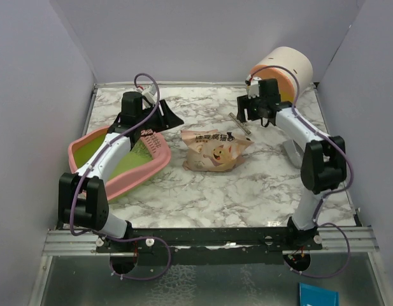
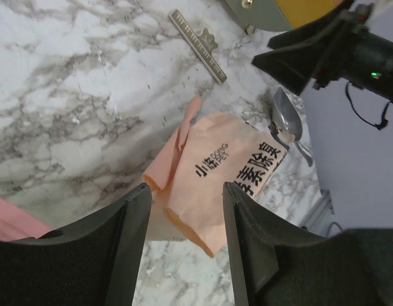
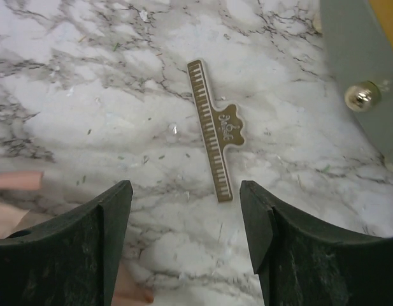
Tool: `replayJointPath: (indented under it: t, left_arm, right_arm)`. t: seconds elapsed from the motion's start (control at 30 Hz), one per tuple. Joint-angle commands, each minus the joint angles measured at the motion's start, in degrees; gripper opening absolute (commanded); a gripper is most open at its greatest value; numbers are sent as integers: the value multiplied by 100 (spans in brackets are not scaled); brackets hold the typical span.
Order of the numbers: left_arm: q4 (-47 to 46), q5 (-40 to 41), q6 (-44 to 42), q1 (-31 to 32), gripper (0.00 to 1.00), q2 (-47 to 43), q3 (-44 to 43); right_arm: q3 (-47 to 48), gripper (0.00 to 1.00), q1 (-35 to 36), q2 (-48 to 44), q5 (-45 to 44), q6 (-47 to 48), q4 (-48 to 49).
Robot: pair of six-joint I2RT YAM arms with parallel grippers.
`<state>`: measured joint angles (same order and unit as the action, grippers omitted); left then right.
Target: Fill the litter box with clean litter
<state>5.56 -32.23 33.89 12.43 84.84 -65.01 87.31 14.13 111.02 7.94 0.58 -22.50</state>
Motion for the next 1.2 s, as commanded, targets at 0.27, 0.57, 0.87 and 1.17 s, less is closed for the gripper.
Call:
replayJointPath:
  t: [0.27, 0.57, 0.87, 1.17]
  left_arm:
    - [-763, -899, 1255, -119, 52, -229, 1006]
    - [-1882, -556, 1336, 53, 52, 570, 883]
    - [-3076, 164, 1341, 368, 43, 731, 908]
    - [-4089, -1736, 1200, 534, 0, 951, 363]
  right_arm:
    - [-2141, 67, -33, -3222, 8, -381, 629]
    - [-3201, 65, -33, -4368, 692, -892, 679]
    - [-4377, 63, -33, -5239, 2030, -1582, 1512]
    - [-4249, 63, -34, -5179, 2460, -1837, 1704]
